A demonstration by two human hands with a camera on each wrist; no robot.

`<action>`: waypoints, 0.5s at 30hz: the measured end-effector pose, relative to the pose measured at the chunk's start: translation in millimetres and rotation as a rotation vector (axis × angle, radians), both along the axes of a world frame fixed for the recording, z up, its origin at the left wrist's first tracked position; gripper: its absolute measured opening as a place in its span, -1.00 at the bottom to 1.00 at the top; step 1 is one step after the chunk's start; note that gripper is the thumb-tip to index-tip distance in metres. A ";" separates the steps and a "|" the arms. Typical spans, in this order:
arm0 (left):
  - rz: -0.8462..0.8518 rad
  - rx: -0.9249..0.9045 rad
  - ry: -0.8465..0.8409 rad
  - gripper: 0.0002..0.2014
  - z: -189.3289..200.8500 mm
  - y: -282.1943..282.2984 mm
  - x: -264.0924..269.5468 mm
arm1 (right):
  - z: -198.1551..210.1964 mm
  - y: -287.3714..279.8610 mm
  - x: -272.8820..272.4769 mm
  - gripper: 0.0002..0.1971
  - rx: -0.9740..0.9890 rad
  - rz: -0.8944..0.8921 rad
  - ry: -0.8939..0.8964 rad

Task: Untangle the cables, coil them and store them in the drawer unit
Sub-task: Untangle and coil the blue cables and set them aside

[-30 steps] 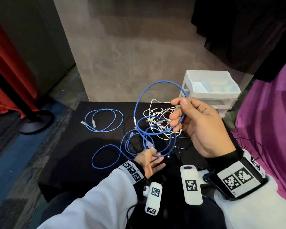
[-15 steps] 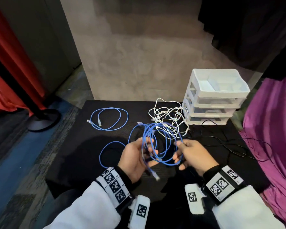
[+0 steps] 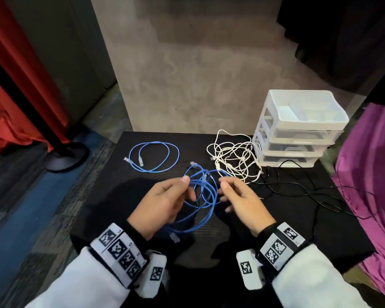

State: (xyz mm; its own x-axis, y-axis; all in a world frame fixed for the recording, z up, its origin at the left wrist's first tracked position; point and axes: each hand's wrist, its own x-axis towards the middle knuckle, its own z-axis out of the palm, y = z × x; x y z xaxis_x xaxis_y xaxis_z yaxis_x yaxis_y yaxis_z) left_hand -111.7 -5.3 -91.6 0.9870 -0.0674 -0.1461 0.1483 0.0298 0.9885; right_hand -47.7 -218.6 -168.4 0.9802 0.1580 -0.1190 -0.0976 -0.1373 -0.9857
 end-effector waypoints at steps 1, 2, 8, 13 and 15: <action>-0.028 -0.001 0.009 -0.56 3.4 3.9 -1.3 | 3.4 8.7 0.2 -0.80 0.077 0.047 0.062; -0.055 -0.012 0.018 -0.56 5.7 7.3 -2.3 | 6.8 17.0 0.2 -0.74 0.156 0.087 0.136; 0.023 -0.344 0.083 -0.57 16.9 49.6 -2.0 | -9.3 45.9 10.4 -0.82 -0.032 0.200 0.188; 0.186 -0.529 0.058 -0.59 23.4 102.5 -5.4 | -23.7 53.0 15.2 -0.82 -0.082 0.287 0.082; 0.228 -0.541 0.065 -0.59 22.0 112.0 -7.9 | -30.5 58.3 17.1 -0.61 -0.142 0.277 0.062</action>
State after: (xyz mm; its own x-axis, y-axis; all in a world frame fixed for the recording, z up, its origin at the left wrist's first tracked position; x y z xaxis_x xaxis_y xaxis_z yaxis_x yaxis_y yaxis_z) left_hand -119.6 106.7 -69.7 0.9754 0.0638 -0.2110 0.1389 0.5653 0.8131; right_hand -30.6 -160.3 -198.9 0.8927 0.3950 -0.2170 -0.0963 -0.3032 -0.9481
